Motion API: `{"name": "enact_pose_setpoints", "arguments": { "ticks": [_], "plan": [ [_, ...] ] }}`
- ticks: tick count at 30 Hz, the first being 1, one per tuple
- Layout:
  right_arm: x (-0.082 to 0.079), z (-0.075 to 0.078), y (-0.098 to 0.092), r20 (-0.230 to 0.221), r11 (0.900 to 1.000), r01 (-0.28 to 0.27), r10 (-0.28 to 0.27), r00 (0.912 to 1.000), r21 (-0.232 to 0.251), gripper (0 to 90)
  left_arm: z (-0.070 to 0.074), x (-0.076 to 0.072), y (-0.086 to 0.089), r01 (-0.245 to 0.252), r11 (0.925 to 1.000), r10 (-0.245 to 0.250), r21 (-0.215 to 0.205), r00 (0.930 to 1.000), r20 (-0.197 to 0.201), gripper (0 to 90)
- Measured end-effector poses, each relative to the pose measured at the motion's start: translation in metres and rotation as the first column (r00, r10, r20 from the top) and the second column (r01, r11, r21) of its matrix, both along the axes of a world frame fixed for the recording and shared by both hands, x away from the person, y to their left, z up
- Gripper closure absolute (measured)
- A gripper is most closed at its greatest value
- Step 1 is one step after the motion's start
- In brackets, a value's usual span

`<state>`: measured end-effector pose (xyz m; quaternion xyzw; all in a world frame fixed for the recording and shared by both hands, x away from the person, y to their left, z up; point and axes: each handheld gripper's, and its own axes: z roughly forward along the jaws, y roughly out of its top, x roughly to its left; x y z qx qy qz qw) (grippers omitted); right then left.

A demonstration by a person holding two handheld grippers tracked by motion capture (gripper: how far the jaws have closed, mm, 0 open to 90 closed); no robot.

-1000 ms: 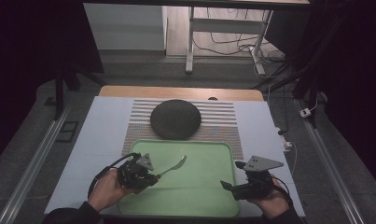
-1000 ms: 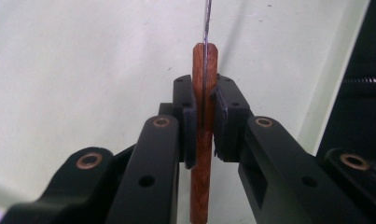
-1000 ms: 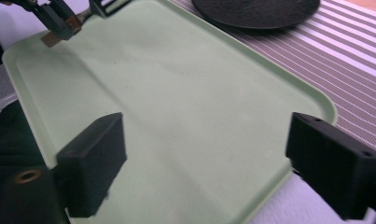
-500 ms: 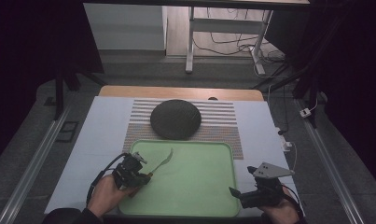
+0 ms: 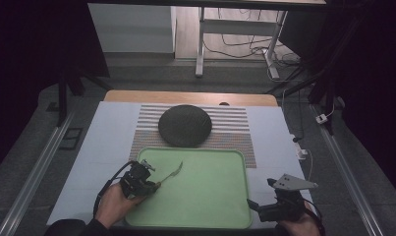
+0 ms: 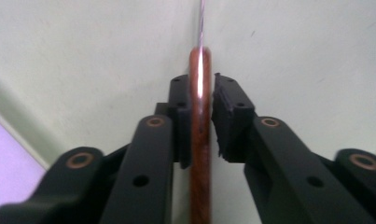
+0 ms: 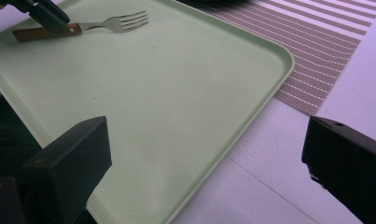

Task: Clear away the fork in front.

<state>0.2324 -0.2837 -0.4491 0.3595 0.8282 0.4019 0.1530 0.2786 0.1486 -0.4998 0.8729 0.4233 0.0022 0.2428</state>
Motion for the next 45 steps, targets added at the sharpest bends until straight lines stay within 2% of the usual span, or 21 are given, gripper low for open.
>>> {"name": "enact_pose_setpoints", "arguments": {
  "ticks": [4,6,14,20,24,27,34,40,41,42,43,44,45],
  "plan": [
    [-0.001,0.000,-0.004,-0.012,0.999,0.030,-0.029,0.9995,0.012,0.6,0.010,0.003,0.004,0.009,0.9980,-0.007,-0.063,0.9994,0.034,73.1],
    [-0.001,0.000,-0.004,-0.012,0.999,0.033,-0.032,0.9994,0.011,0.6,0.013,0.007,0.005,0.011,0.9964,-0.008,-0.084,0.9993,0.037,73.7],
    [-0.001,-0.001,-0.003,-0.017,1.000,0.029,-0.029,0.9994,-0.007,0.6,0.023,0.022,0.003,0.031,0.9913,-0.022,-0.128,0.9969,0.076,88.0],
    [0.000,-0.001,-0.002,-0.021,1.000,0.026,-0.026,0.9994,-0.013,0.6,0.026,0.039,-0.005,0.060,0.9876,-0.045,-0.145,0.9930,0.109,88.3],
    [0.000,-0.001,-0.002,-0.023,1.000,0.019,-0.019,0.9996,-0.021,0.6,0.021,0.049,-0.011,0.064,0.9860,-0.045,-0.154,0.9912,0.125,88.3],
    [0.001,-0.001,-0.002,-0.031,1.000,0.023,-0.024,0.9992,-0.017,0.6,0.015,0.055,-0.015,0.062,0.9846,-0.043,-0.164,0.9926,0.113,88.3],
    [0.001,-0.002,-0.001,-0.033,1.000,0.014,-0.015,0.9994,-0.026,0.6,0.000,0.066,-0.019,0.054,0.9874,-0.039,-0.149,0.9941,0.101,88.3],
    [0.001,-0.002,0.000,-0.038,0.999,0.010,-0.011,0.9992,-0.035,0.7,-0.008,0.070,-0.023,0.035,0.9874,-0.022,-0.154,0.9963,0.083,88.3],
    [0.001,-0.002,0.000,-0.038,0.999,0.010,-0.012,0.9992,-0.035,0.6,-0.006,0.064,-0.033,0.076,0.9861,-0.064,-0.147,0.9939,0.091,88.3],
    [0.001,-0.002,0.000,-0.038,0.999,0.008,-0.009,0.9992,-0.037,0.7,-0.004,0.060,-0.040,0.102,0.9887,-0.089,-0.110,0.9894,0.114,88.3],
    [0.001,-0.002,0.000,-0.037,0.999,0.006,-0.007,0.9993,-0.037,0.7,-0.004,0.060,-0.040,0.102,0.9887,-0.089,-0.110,0.9894,0.114,88.3],
    [0.001,-0.002,0.001,-0.039,0.999,0.007,-0.009,0.9992,-0.039,0.7,-0.002,0.057,-0.045,0.118,0.9894,-0.107,-0.084,0.9865,0.124,88.3],
    [0.001,-0.002,0.001,-0.039,0.999,0.008,-0.009,0.9992,-0.041,0.7,-0.003,0.056,-0.048,0.125,0.9884,-0.115,-0.087,0.9867,0.115,88.3]
  ]
}}
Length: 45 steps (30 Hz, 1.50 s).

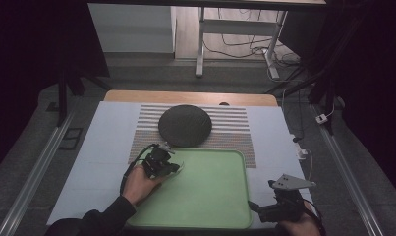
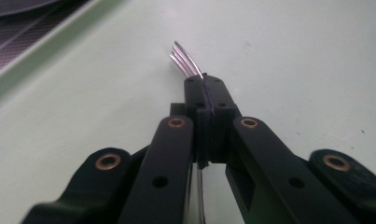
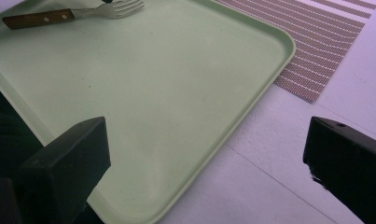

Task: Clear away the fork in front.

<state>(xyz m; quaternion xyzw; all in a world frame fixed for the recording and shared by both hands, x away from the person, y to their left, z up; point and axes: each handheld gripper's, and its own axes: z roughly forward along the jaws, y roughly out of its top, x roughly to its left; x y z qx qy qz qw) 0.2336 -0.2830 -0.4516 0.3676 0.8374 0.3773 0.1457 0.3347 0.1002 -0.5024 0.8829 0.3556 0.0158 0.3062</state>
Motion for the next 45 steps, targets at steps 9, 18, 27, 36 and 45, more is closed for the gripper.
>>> {"name": "enact_pose_setpoints", "arguments": {
  "ticks": [9,18,27,36,45],
  "plan": [
    [0.000,0.000,0.000,-0.002,1.000,-0.002,0.002,1.0000,0.003,0.8,-0.005,-0.007,-0.013,0.070,0.9966,-0.072,-0.044,0.9964,-0.044,88.3],
    [0.001,0.000,-0.001,-0.012,1.000,0.004,-0.003,0.9999,0.013,0.7,-0.019,-0.011,-0.025,0.112,0.9934,-0.113,-0.027,0.9925,-0.048,88.2],
    [0.002,0.000,-0.002,-0.023,1.000,0.003,-0.003,0.9997,0.015,0.8,-0.019,0.007,0.016,-0.025,0.9997,0.025,0.007,0.9991,-0.034,88.2],
    [0.003,0.000,-0.002,-0.031,1.000,0.002,-0.002,0.9995,0.022,0.7,-0.018,0.014,0.050,-0.132,0.9907,0.134,0.032,0.9897,-0.050,88.2],
    [0.003,0.000,-0.003,-0.032,1.000,0.001,0.000,0.9995,0.025,0.8,-0.019,0.019,0.071,-0.199,0.9796,0.201,0.024,0.9768,-0.075,88.2]
  ]
}}
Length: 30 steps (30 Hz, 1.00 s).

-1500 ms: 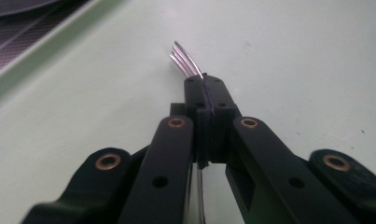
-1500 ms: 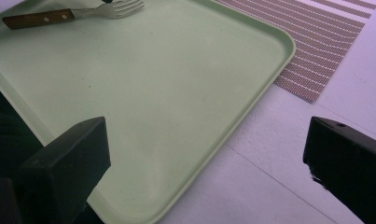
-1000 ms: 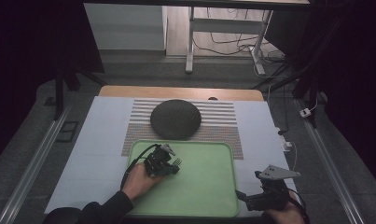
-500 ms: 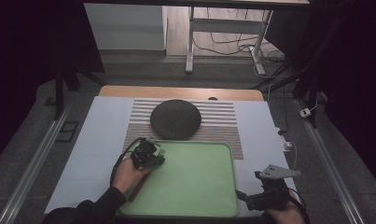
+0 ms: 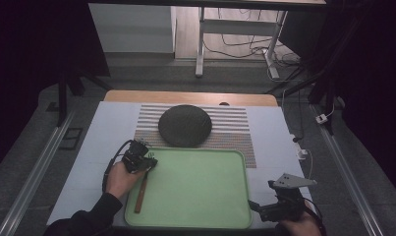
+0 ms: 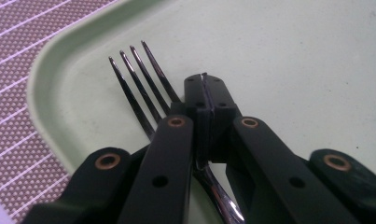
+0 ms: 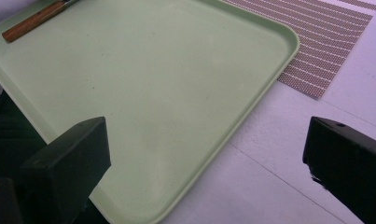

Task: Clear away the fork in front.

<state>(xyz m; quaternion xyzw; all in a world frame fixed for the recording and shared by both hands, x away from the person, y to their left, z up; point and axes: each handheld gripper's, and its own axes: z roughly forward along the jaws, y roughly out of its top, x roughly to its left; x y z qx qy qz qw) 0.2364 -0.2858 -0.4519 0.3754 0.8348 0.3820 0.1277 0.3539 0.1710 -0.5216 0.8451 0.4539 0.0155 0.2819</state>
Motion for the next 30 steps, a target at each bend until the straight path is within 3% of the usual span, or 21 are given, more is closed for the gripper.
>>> {"name": "enact_pose_setpoints", "arguments": {
  "ticks": [4,8,14,18,24,27,30],
  "plan": [
    [0.000,0.000,0.000,0.001,1.000,0.000,0.000,1.0000,0.000,0.8,0.001,0.000,-0.001,0.001,1.0000,-0.001,0.005,1.0000,-0.004,87.7],
    [0.000,0.000,0.000,0.001,1.000,0.000,0.000,1.0000,0.002,0.8,0.004,-0.001,-0.003,0.004,0.9999,-0.005,0.011,0.9999,0.012,80.7],
    [0.000,0.000,0.000,-0.002,1.000,-0.003,0.003,1.0000,0.001,0.9,0.010,-0.003,-0.005,0.010,0.9999,-0.009,-0.009,0.9989,0.046,61.1],
    [0.000,0.000,0.000,-0.001,1.000,-0.004,0.004,1.0000,0.002,0.9,0.017,-0.007,-0.006,0.039,0.9991,-0.037,-0.019,0.9948,0.095,45.1],
    [0.000,0.000,0.001,-0.002,1.000,-0.003,0.003,1.0000,0.004,0.9,0.027,-0.014,-0.002,0.061,0.9914,-0.049,-0.116,0.9939,0.098,25.1],
    [0.000,0.000,0.000,-0.003,1.000,-0.004,0.004,1.0000,0.004,0.9,0.033,-0.019,-0.002,0.070,0.9912,-0.058,-0.112,0.9928,0.105,21.7],
    [0.000,0.000,0.000,-0.006,1.000,-0.002,0.002,1.0000,0.009,0.9,0.040,-0.024,0.000,0.085,0.9823,-0.066,-0.167,0.9911,0.115,18.8]
  ]
}}
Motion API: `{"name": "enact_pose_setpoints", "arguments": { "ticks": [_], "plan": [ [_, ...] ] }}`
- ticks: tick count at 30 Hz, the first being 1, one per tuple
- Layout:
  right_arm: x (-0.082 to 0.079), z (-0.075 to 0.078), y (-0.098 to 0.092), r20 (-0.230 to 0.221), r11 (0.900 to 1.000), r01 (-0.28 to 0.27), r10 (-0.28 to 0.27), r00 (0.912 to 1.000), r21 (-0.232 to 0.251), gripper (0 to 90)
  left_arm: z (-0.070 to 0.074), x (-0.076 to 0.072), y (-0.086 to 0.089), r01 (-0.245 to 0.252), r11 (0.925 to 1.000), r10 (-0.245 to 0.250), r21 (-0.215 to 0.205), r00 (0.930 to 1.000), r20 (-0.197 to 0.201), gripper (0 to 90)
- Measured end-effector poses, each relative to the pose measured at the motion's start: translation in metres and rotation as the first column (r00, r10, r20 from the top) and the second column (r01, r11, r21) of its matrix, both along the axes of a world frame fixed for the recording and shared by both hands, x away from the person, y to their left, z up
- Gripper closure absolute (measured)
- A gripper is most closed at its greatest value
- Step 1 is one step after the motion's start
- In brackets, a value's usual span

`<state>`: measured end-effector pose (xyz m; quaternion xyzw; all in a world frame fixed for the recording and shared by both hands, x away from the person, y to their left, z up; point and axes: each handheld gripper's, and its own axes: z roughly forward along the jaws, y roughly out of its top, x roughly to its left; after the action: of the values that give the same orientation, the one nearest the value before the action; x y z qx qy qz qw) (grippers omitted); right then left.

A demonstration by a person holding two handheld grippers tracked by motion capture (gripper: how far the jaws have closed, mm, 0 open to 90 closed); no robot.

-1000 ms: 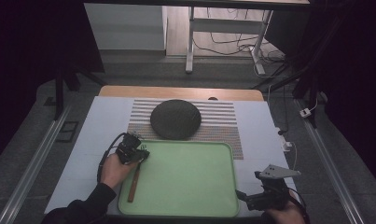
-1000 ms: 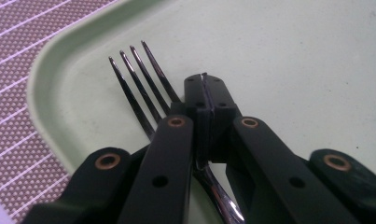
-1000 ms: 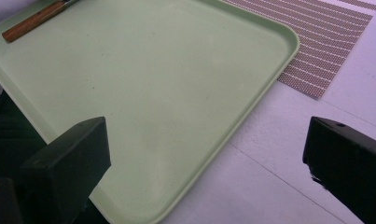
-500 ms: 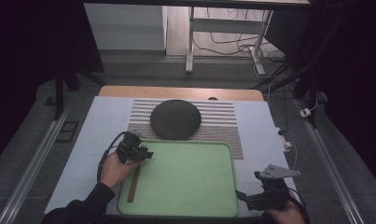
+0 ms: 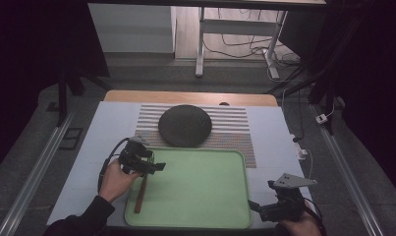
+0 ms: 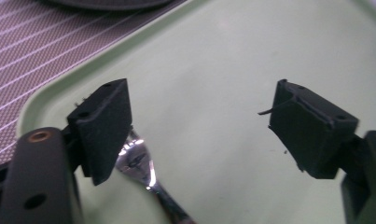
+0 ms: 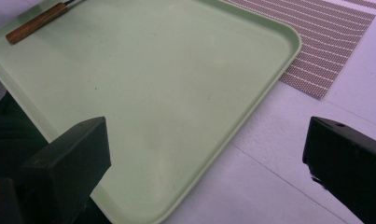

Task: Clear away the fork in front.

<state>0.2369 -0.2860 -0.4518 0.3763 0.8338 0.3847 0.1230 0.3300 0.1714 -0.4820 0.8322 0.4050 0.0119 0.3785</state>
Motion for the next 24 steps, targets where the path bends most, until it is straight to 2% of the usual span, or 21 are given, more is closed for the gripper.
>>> {"name": "enact_pose_setpoints", "arguments": {
  "ticks": [1,4,8,12,15,24],
  "plan": [
    [0.000,0.000,0.000,-0.002,1.000,0.001,-0.001,1.0000,0.001,0.9,0.002,-0.002,0.001,0.005,0.9999,-0.005,-0.012,1.0000,0.001,17.1],
    [0.000,0.000,-0.001,-0.002,1.000,-0.002,0.002,1.0000,0.012,0.9,0.007,-0.008,0.006,0.008,0.9999,-0.007,-0.011,0.9997,0.021,12.4],
    [0.000,0.000,-0.001,-0.006,1.000,-0.003,0.003,1.0000,0.016,0.9,0.011,-0.018,0.017,0.002,0.9992,-0.001,-0.040,0.9997,0.026,9.1],
    [0.000,0.000,-0.001,-0.003,1.000,-0.005,0.005,1.0000,0.015,0.8,0.015,-0.029,0.030,0.005,0.9955,-0.003,-0.095,0.9997,0.024,6.3],
    [0.000,0.000,-0.001,-0.004,1.000,-0.007,0.007,1.0000,0.015,0.8,0.017,-0.038,0.040,0.003,0.9927,0.002,-0.121,0.9993,0.037,5.1],
    [0.000,0.000,-0.001,-0.004,1.000,-0.010,0.010,0.9999,0.020,0.8,0.020,-0.066,0.071,-0.055,0.9854,0.065,-0.161,0.9961,0.059,2.5]
  ]
}}
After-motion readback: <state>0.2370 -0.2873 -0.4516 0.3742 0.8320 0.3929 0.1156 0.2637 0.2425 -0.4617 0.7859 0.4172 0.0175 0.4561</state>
